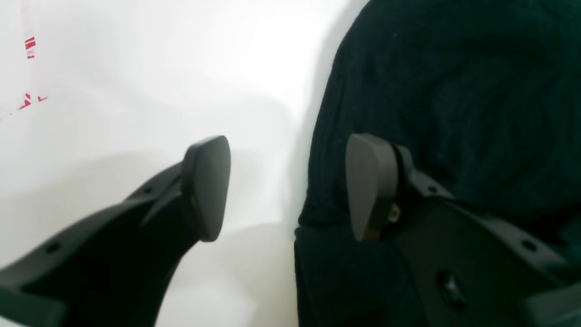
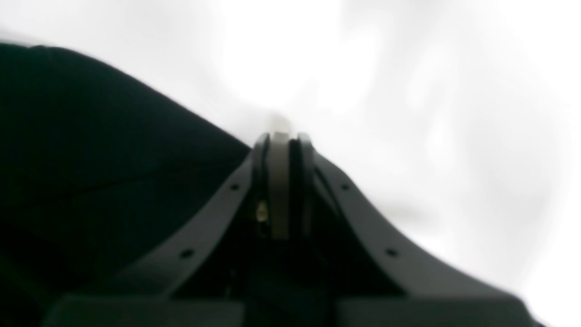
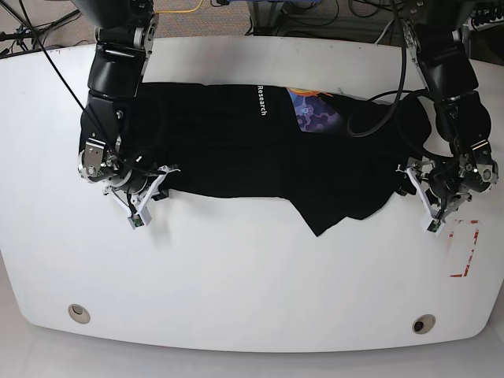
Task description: Fold the T-shirt properly
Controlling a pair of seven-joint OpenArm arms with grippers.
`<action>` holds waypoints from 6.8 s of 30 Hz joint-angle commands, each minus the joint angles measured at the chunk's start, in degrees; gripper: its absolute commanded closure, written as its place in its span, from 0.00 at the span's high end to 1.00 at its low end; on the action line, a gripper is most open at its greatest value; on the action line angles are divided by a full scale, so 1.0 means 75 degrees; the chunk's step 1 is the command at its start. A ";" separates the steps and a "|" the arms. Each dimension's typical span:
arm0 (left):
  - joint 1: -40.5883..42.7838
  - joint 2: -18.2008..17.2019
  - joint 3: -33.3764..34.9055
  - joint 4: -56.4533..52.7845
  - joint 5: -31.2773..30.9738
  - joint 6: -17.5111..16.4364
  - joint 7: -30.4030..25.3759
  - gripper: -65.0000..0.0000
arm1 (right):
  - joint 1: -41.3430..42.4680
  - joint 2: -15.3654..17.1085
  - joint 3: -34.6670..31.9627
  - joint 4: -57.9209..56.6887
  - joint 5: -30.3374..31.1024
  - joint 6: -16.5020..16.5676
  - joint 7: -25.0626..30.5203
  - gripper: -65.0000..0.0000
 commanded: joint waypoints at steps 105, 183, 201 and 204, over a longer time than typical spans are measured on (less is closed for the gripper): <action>-0.0180 -0.0113 -0.0006 0.0135 -0.0037 -0.0028 -0.0118 0.58 | 0.1252 0.0553 0.0019 -0.1219 0.0038 -0.0004 0.1604 0.00; -0.0180 -0.0124 -0.0006 0.0123 -0.0037 -0.0028 -0.0130 0.58 | 0.0572 0.0319 0.0054 0.1101 0.0097 -0.0332 0.0503 0.00; -0.0180 -0.0124 -0.0006 0.0123 -0.0037 -0.0028 -0.0130 0.58 | -0.1995 -0.0373 0.0711 0.5837 0.0085 -0.0320 -0.1408 0.00; -0.0180 -0.0124 -0.0006 0.0111 -0.0037 -0.0028 -0.0130 0.58 | -0.2393 -0.0455 0.0957 0.6247 0.0097 -0.0308 -0.1514 0.00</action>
